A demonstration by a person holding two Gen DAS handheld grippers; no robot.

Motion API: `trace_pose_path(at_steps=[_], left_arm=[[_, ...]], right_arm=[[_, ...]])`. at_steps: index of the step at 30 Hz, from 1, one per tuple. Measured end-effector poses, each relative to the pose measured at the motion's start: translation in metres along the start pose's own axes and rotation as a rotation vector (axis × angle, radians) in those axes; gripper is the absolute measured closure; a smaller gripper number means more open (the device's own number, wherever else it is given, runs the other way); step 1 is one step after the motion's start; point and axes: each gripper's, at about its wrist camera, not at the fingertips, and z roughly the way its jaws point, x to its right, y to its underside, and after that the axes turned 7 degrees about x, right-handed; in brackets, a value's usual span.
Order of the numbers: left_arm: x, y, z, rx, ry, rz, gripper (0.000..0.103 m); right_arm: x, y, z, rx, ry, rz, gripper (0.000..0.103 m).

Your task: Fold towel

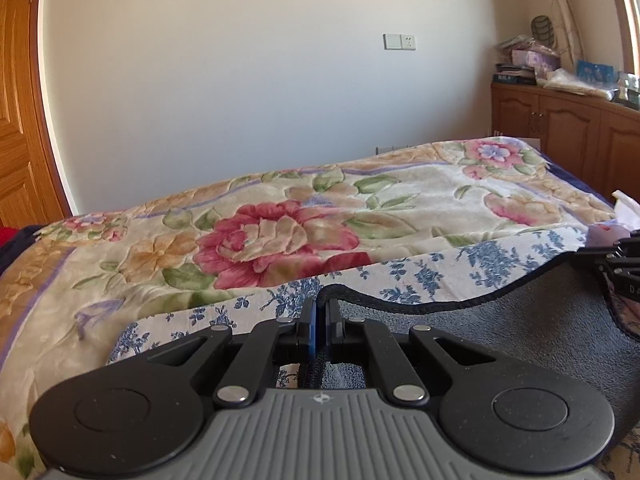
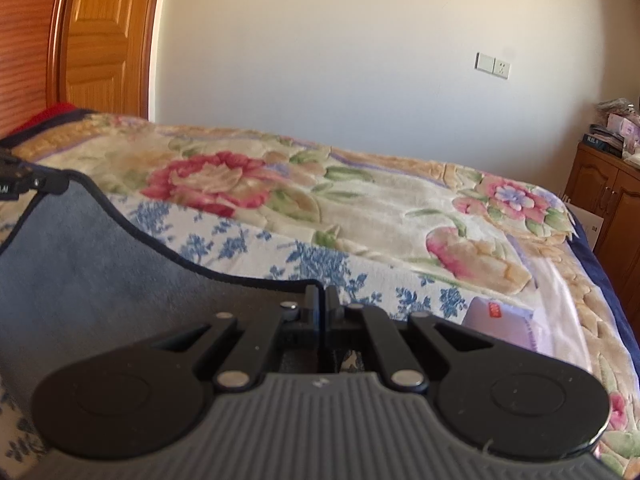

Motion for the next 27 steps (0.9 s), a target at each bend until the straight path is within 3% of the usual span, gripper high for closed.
trace_pose_path(at_steps=[22, 25, 27], left_arm=[[0.007, 0.024, 0.041, -0.081, -0.036, 0.069, 0.097], [0.005, 0.026, 0.042, -0.095, -0.044, 0.051, 0.091], [0.002, 0.026, 0.041, -0.103, -0.058, 0.032, 0.086]], right_arm=[[0.005, 0.019, 0.019, -0.078, -0.008, 0.001, 0.099], [0.004, 0.019, 0.019, -0.079, 0.001, 0.004, 0.099], [0.004, 0.019, 0.017, -0.07, 0.01, 0.002, 0.092]])
